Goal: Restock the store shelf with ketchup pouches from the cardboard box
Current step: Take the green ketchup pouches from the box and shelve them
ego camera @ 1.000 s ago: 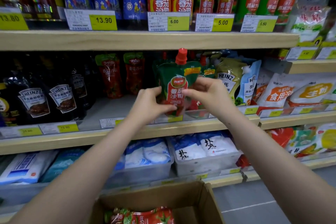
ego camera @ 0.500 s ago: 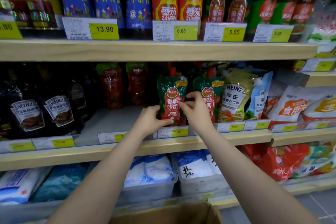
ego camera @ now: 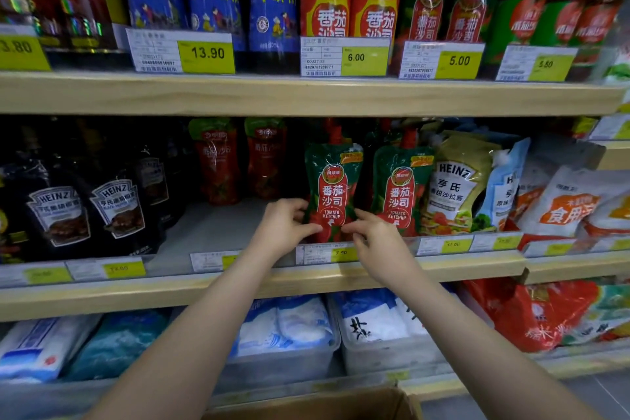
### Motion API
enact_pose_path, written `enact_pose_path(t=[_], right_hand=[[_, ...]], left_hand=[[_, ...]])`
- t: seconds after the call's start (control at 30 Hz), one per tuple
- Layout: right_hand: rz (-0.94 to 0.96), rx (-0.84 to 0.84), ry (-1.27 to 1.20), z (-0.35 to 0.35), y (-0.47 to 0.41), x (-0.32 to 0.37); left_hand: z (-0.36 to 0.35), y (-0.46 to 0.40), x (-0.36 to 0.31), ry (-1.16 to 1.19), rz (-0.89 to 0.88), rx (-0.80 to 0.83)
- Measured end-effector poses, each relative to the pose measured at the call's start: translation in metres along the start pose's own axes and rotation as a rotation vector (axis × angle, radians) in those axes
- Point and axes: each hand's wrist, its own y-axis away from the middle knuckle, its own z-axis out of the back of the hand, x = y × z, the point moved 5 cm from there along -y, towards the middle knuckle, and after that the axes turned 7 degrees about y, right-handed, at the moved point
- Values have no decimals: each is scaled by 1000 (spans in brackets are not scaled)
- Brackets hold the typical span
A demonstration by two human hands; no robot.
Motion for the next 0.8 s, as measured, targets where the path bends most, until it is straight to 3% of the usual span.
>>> enact_pose_path(t=[0.43, 0.67, 0.8], right_hand=[[-76, -31, 50, -14, -34, 7], [-83, -25, 13, -10, -27, 5], [39, -13, 3, 5, 0, 9]], left_hand=[[-6, -30, 12, 55, 22, 14], [2, -23, 10, -79, -3, -21], [22, 22, -4, -180, -191, -157]])
